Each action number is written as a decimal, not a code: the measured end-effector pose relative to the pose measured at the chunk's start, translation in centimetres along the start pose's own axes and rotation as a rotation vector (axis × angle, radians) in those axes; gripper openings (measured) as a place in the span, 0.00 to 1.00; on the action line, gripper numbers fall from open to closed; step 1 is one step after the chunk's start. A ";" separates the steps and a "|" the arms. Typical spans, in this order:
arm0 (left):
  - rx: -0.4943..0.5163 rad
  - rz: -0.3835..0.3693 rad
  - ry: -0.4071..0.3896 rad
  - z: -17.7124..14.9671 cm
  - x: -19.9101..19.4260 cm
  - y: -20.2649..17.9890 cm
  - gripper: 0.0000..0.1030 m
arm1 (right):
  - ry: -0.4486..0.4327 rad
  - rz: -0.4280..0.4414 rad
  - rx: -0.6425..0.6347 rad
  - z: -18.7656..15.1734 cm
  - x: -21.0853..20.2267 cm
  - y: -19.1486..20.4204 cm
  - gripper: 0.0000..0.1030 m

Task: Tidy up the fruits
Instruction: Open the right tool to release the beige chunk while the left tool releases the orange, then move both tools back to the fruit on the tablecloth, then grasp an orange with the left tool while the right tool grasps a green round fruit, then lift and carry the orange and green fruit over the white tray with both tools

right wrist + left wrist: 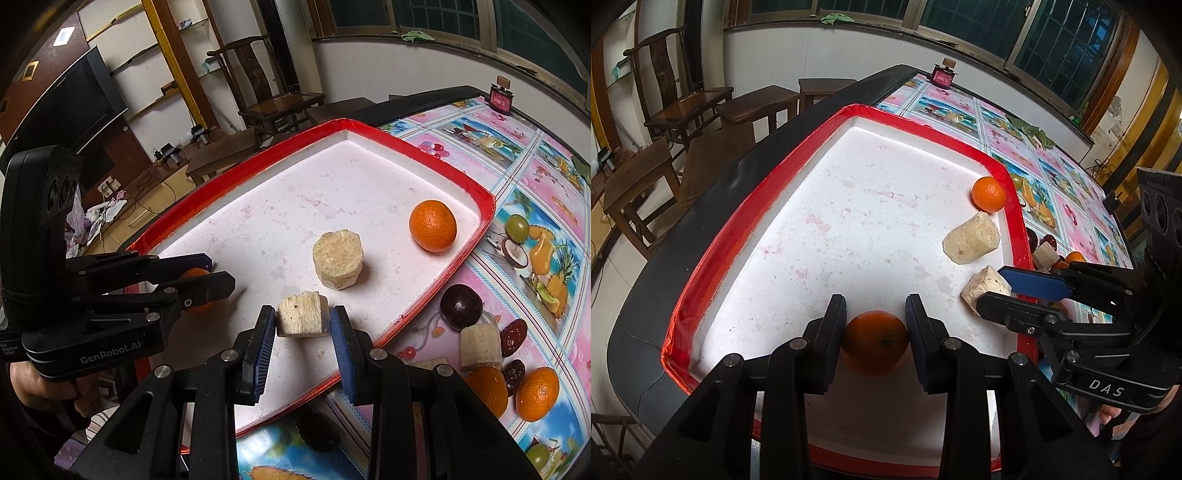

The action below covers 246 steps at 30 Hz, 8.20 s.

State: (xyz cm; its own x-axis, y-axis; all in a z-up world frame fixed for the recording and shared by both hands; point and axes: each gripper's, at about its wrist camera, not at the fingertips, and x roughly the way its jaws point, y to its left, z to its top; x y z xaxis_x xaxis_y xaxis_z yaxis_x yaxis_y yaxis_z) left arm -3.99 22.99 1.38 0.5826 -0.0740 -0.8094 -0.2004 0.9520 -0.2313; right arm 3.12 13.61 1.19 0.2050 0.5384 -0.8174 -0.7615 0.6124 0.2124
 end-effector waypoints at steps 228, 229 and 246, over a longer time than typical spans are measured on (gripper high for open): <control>0.153 -0.045 -0.084 0.8 -7.2 -4.6 0.30 | -0.107 -0.133 0.059 -5.0 -10.3 -2.7 0.24; 0.148 -0.041 -0.088 0.9 -7.3 -4.2 0.30 | -0.105 -0.128 0.050 -4.8 -10.1 -2.3 0.24; 0.081 0.038 -0.048 1.9 -3.8 0.0 0.30 | -0.048 -0.026 -0.072 -2.5 -6.3 3.8 0.24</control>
State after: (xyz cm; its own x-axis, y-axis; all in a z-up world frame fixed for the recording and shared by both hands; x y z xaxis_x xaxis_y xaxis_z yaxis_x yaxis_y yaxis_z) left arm -4.76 23.86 5.47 0.6132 -0.0246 -0.7896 -0.1597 0.9750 -0.1544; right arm -2.60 11.09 5.77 0.2533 0.5514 -0.7948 -0.7973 0.5843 0.1513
